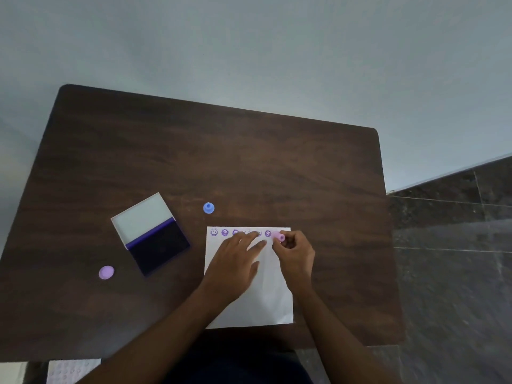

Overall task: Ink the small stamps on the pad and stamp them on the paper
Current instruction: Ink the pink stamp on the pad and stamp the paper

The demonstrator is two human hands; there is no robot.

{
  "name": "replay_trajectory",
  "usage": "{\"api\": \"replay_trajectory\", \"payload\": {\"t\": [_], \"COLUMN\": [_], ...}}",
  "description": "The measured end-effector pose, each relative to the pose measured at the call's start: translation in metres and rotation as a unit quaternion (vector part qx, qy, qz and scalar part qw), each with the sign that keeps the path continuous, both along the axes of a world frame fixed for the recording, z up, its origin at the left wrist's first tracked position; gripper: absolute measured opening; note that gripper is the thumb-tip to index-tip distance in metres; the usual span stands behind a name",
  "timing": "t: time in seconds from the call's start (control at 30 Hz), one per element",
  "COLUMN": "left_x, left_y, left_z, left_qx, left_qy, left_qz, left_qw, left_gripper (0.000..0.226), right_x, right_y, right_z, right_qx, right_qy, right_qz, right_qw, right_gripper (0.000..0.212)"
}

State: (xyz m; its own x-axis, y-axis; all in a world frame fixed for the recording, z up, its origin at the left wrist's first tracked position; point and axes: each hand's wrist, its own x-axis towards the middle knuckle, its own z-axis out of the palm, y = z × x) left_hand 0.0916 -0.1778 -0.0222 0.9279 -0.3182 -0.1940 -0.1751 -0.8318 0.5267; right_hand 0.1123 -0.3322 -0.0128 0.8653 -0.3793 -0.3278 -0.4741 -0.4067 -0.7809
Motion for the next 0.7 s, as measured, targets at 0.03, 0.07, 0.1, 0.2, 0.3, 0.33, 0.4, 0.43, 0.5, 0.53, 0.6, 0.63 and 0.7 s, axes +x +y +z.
{"api": "replay_trajectory", "payload": {"t": [0.03, 0.07, 0.1, 0.2, 0.3, 0.33, 0.4, 0.43, 0.5, 0.53, 0.6, 0.63, 0.7], "left_x": [0.003, 0.004, 0.006, 0.008, 0.009, 0.01, 0.011, 0.012, 0.012, 0.011, 0.01, 0.01, 0.01], "left_y": [-0.005, -0.009, -0.011, -0.014, -0.017, -0.018, -0.021, -0.022, -0.024, -0.024, -0.026, -0.027, -0.029], "left_z": [-0.003, -0.005, -0.007, -0.011, -0.014, -0.014, -0.014, -0.014, -0.015, -0.016, -0.018, -0.019, -0.02], "left_qx": [0.014, 0.026, 0.033, 0.043, 0.046, 0.044, 0.046, 0.047, 0.053, 0.057, 0.066, 0.068, 0.066], "left_qy": [0.008, 0.012, 0.015, 0.011, 0.008, 0.009, 0.015, 0.019, 0.027, 0.032, 0.038, 0.04, 0.044], "left_qz": [-0.009, -0.016, -0.02, -0.029, -0.036, -0.032, -0.021, -0.018, -0.014, -0.014, -0.013, -0.013, -0.008], "left_qw": [1.0, 0.999, 0.999, 0.999, 0.998, 0.998, 0.999, 0.999, 0.998, 0.998, 0.997, 0.997, 0.997], "left_gripper": [0.057, 0.058, 0.057, 0.055, 0.056, 0.057, 0.06, 0.06, 0.06, 0.06, 0.06, 0.06, 0.061], "right_x": [0.003, 0.004, 0.006, 0.009, 0.011, 0.012, 0.012, 0.012, 0.011, 0.011, 0.011, 0.011, 0.012], "right_y": [-0.002, -0.003, -0.005, -0.009, -0.011, -0.012, -0.015, -0.016, -0.018, -0.019, -0.019, -0.019, -0.02], "right_z": [-0.003, -0.005, -0.007, -0.013, -0.018, -0.02, -0.023, -0.024, -0.027, -0.028, -0.03, -0.032, -0.035], "right_qx": [-0.003, -0.006, -0.004, 0.009, 0.007, 0.005, 0.004, 0.004, -0.003, -0.005, -0.007, -0.009, -0.011], "right_qy": [0.0, -0.002, -0.005, -0.012, -0.017, -0.021, -0.027, -0.028, -0.03, -0.03, -0.034, -0.036, -0.038], "right_qz": [0.003, 0.004, 0.001, -0.005, 0.001, 0.004, 0.012, 0.016, 0.023, 0.026, 0.031, 0.035, 0.044], "right_qw": [1.0, 1.0, 1.0, 1.0, 1.0, 1.0, 1.0, 0.999, 0.999, 0.999, 0.999, 0.999, 0.998], "right_gripper": [0.02, 0.019, 0.018, 0.016, 0.016, 0.016, 0.017, 0.018, 0.019, 0.02, 0.021, 0.022, 0.02]}}
